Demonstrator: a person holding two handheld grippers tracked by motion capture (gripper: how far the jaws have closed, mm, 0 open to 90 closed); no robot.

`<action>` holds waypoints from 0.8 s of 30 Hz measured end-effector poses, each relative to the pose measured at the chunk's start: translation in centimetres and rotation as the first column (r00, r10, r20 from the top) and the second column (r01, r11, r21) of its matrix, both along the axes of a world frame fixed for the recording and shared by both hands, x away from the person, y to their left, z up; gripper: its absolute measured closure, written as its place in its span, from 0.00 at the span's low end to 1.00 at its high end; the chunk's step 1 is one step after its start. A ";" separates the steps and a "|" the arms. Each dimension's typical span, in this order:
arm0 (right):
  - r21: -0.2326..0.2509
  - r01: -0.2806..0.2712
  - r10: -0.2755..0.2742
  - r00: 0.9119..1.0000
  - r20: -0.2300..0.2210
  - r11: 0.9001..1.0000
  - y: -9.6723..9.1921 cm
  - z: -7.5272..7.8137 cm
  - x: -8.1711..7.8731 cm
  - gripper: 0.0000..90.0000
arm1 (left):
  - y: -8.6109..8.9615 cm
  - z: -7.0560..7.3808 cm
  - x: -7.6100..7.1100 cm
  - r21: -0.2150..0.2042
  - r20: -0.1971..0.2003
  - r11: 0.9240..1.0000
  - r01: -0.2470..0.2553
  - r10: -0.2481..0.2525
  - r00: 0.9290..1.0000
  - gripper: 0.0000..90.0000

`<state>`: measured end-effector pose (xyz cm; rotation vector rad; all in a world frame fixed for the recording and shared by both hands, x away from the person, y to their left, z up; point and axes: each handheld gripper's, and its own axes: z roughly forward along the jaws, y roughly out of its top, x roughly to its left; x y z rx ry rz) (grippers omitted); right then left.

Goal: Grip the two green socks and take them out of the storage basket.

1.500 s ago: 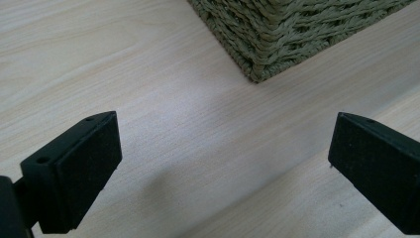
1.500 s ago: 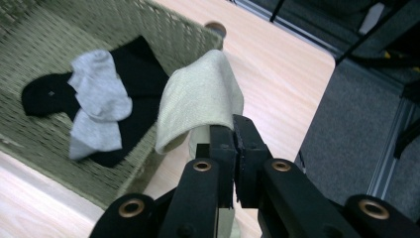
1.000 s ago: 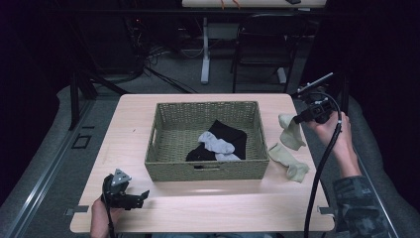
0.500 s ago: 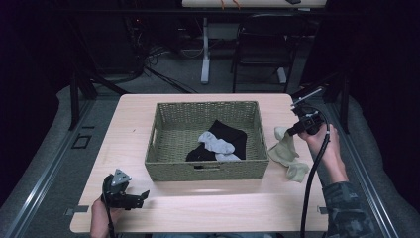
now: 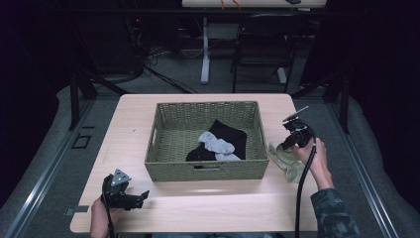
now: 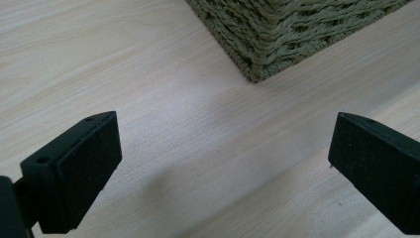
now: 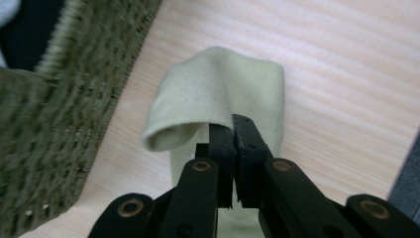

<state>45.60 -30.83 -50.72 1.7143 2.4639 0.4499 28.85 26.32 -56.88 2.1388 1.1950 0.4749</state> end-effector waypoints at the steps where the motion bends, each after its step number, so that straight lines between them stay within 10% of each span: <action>1: 0.005 0.009 -0.009 1.000 -0.002 1.000 -0.1 -0.4 0.0 0.98 | 0.0 0.0 0.0 0.000 0.001 1.000 0.000 0.000 1.000 0.00; 9: 0.042 0.030 -0.031 1.000 0.007 0.999 -0.6 -1.0 -0.4 0.84 | 0.1 0.0 0.0 -0.007 0.001 1.000 -0.003 0.003 1.000 0.00; 24: 0.084 -0.047 0.037 0.992 0.118 0.995 -0.9 4.0 -4.8 0.38 | -0.1 0.0 0.0 -0.010 0.005 1.000 -0.003 0.003 1.000 0.00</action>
